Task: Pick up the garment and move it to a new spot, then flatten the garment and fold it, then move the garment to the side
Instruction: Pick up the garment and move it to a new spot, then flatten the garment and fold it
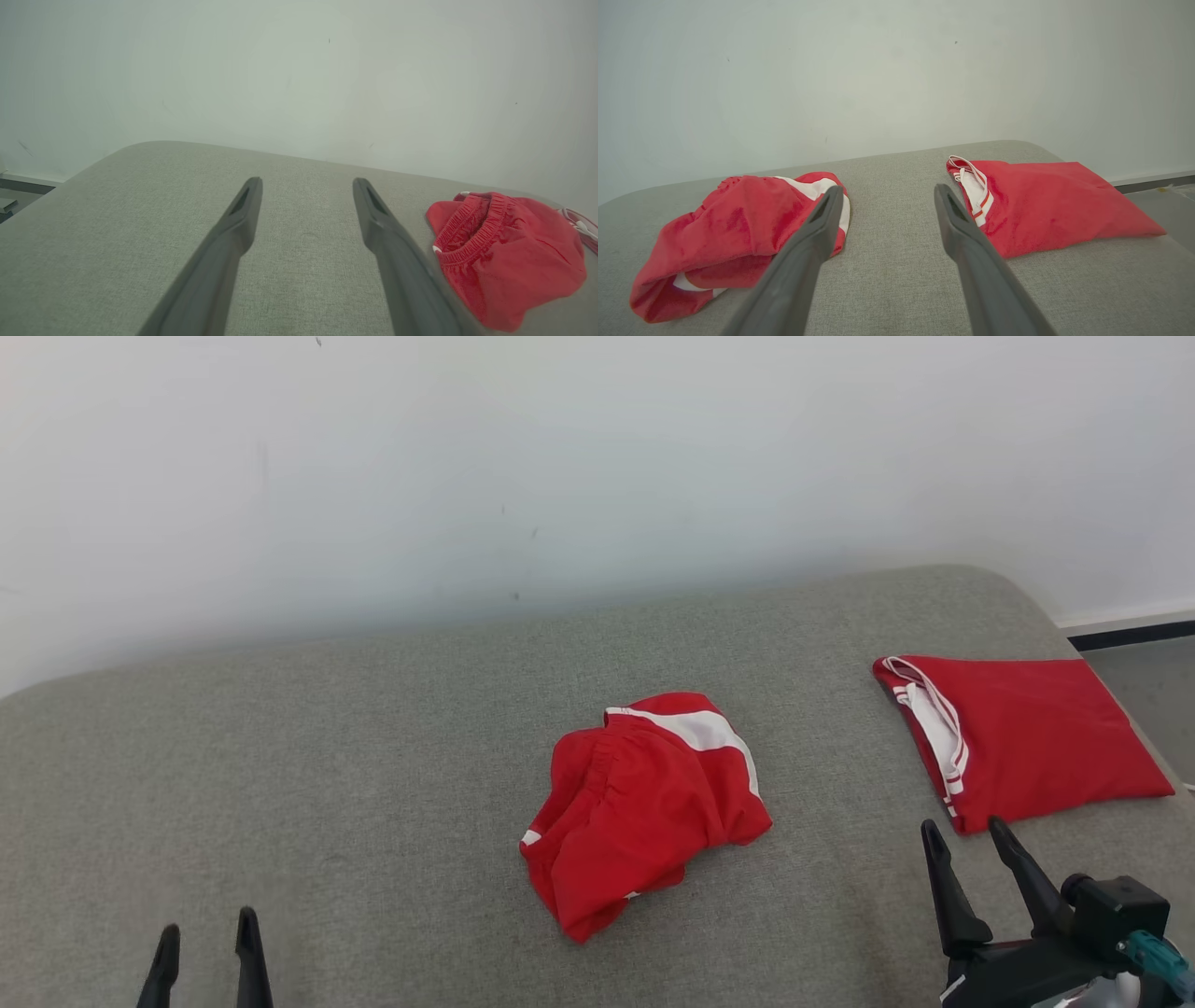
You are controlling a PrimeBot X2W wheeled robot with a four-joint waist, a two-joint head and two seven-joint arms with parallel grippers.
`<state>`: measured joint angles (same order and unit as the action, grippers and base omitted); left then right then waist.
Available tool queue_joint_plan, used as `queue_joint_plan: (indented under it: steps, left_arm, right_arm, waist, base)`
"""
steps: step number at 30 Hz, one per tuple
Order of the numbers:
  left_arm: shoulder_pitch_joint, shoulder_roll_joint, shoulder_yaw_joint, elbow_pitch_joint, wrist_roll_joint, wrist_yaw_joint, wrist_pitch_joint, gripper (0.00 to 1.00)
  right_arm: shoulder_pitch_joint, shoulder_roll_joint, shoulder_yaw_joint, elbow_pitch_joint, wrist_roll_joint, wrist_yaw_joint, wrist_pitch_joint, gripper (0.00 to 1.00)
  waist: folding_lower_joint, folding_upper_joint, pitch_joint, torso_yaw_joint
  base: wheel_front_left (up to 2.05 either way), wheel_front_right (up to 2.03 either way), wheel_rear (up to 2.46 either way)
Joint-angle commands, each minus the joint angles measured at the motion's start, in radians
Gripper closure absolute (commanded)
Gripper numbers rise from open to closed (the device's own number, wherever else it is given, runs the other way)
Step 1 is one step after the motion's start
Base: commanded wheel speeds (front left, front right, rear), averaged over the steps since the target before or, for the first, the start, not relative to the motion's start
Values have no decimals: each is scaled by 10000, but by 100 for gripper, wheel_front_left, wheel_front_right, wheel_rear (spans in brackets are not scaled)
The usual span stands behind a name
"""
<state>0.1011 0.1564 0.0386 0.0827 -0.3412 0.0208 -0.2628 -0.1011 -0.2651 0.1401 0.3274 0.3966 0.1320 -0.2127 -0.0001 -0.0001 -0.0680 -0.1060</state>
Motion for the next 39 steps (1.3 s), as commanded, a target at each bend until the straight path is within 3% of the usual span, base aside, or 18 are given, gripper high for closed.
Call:
queue_joint_plan:
  steps: [1, 14, 39]
  left_arm:
    - [205, -76, 80, -70, 91, -36, -14, 0]
    - [587, -298, 487, -32, 494, -472, -16, 0]
    - [269, -578, 620, 411, 687, -703, 18, 0]
  right_arm:
    - [126, 41, -40, 41, 63, -29, -75, 0]
    - [201, 127, -146, 259, -30, -29, -50, 0]
    - [-1, 164, 155, 264, 85, -30, -46, 0]
  waist:
    - [1, 1, -11, -12]
    - [1, 1, -59, 66]
    - [1, 1, 210, -168]
  base:
    - [0, 0, 0]
    - [0, 0, 0]
    - [0, 0, 0]
